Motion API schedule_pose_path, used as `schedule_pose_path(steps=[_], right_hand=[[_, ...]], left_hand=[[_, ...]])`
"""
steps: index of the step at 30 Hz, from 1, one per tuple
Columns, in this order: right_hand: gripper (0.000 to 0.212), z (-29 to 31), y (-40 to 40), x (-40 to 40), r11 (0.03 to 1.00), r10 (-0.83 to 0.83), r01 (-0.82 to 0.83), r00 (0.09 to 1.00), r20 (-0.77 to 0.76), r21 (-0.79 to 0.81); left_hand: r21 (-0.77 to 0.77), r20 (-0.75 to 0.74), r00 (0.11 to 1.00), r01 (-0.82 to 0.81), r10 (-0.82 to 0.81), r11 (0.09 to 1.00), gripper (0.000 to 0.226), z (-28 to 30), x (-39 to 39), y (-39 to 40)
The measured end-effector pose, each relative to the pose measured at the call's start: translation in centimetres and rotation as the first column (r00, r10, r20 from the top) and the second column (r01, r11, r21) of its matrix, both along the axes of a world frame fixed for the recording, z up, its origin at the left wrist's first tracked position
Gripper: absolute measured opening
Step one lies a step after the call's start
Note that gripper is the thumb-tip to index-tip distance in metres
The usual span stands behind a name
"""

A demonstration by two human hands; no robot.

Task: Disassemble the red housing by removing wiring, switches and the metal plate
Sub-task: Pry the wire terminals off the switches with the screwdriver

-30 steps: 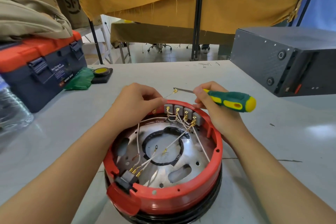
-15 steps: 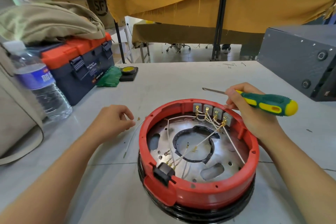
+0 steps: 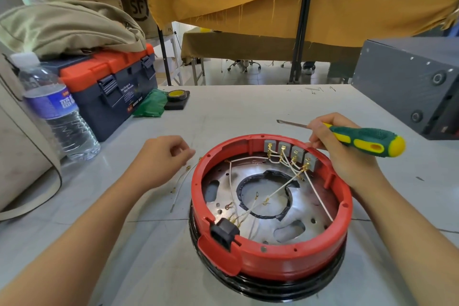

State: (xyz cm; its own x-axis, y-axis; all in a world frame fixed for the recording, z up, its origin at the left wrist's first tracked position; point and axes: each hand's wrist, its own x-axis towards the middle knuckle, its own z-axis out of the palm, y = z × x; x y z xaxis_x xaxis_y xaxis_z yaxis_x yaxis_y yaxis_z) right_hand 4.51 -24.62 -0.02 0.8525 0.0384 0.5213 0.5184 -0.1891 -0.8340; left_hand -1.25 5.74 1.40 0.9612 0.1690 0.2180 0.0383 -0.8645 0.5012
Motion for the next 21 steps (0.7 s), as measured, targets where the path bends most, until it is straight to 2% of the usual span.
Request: schedule_pose_path(steps=[3,5,8,11,16,21], right_hand=[[0.014,0.2,0.1,-0.2,1.000,0.011,-0.011,1.000,-0.008,0.024],[0.015,0.3,0.1,-0.3,0.999,0.020,-0.019,1.000,-0.018,0.039],[0.016,0.4,0.1,-0.4,0.997,0.025,-0.023,0.999,-0.032,0.077],[0.018,0.4,0.1,-0.4,0.997,0.016,-0.012,0.999,-0.046,0.080],[0.019,0.6,-0.1,-0.4,0.992,0.026,-0.011,0.993,-0.116,0.126],[0.025,1.2,-1.0,-0.5,0.980,-0.007,0.034,0.991,-0.137,0.197]], left_hand=[[-0.015,0.114,0.991,0.078,-0.076,0.997,0.014,1.8,0.2,-2.5],[0.022,0.119,0.983,0.141,-0.143,0.990,0.024,2.6,0.5,-4.3],[0.163,0.034,0.974,0.214,-0.222,0.963,0.046,2.9,0.8,-6.8],[0.249,-0.078,0.957,0.290,-0.279,0.924,0.045,2.7,1.0,-8.7],[0.262,-0.113,0.929,0.370,-0.353,0.891,0.042,2.7,1.3,-9.6],[0.298,-0.152,0.890,0.455,-0.429,0.839,0.062,2.7,2.0,-10.1]])
